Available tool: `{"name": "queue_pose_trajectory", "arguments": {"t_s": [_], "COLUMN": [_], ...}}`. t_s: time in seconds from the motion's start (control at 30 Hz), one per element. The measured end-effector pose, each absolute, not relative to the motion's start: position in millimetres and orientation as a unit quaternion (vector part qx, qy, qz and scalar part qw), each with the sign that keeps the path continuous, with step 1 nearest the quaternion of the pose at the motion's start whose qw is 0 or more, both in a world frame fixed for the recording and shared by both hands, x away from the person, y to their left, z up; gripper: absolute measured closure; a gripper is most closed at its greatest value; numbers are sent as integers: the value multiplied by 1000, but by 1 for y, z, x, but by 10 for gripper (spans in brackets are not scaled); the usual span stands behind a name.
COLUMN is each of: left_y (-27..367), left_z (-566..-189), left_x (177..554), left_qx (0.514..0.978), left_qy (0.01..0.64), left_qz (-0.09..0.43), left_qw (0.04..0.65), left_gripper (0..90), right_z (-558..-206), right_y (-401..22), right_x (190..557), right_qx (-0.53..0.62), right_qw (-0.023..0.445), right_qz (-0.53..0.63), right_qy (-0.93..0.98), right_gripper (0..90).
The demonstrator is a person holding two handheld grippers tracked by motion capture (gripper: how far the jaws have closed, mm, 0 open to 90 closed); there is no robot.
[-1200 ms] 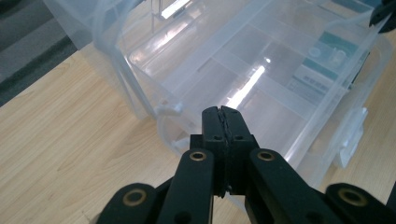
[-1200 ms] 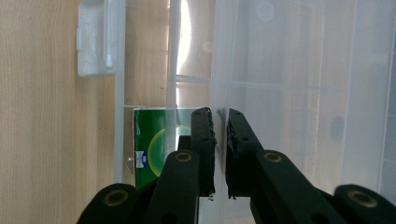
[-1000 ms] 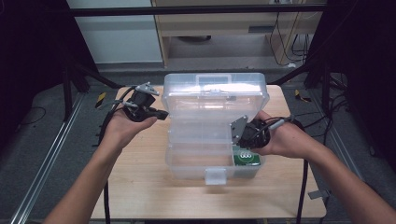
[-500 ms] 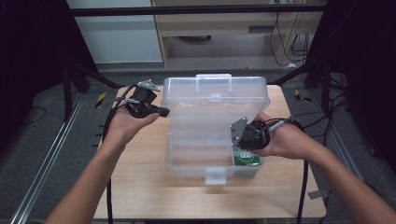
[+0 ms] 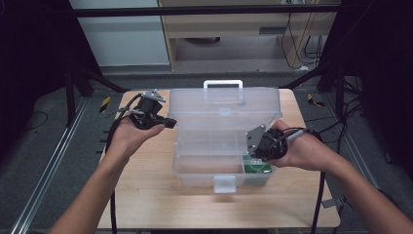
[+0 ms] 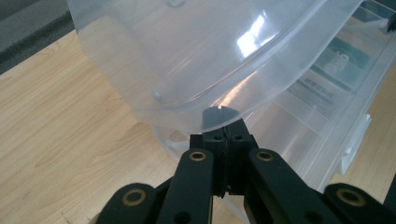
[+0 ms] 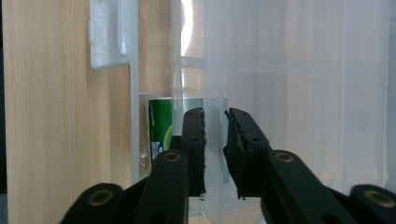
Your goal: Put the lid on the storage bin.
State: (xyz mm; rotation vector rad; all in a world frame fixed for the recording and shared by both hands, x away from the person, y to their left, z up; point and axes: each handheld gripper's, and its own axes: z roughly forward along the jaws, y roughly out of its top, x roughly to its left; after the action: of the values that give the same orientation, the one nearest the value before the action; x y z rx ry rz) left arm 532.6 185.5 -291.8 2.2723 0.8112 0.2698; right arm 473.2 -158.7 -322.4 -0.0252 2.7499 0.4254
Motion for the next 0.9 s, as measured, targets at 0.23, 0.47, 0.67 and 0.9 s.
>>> {"name": "queue_pose_trajectory", "arguments": {"t_s": [0.23, 0.47, 0.67, 0.9], "left_y": [189, 190, 191, 192], "left_z": [-296, -303, -311, -319], "left_x": [524, 514, 507, 500], "left_qx": [878, 879, 881, 878], "left_qy": [309, 303, 296, 296], "left_qz": [101, 99, 96, 96], "left_qw": [351, 355, 355, 364], "left_gripper": [900, 900, 900, 900], "right_z": [-321, -320, -321, -325], "right_y": [-164, -177, -191, -207], "right_x": [464, 451, 441, 435], "right_qx": [7, 37, 60, 85], "right_qw": [191, 222, 232, 235], "right_qz": [172, 197, 211, 215], "right_qy": [966, 954, 948, 944], "right_gripper": [606, 426, 374, 345]}}
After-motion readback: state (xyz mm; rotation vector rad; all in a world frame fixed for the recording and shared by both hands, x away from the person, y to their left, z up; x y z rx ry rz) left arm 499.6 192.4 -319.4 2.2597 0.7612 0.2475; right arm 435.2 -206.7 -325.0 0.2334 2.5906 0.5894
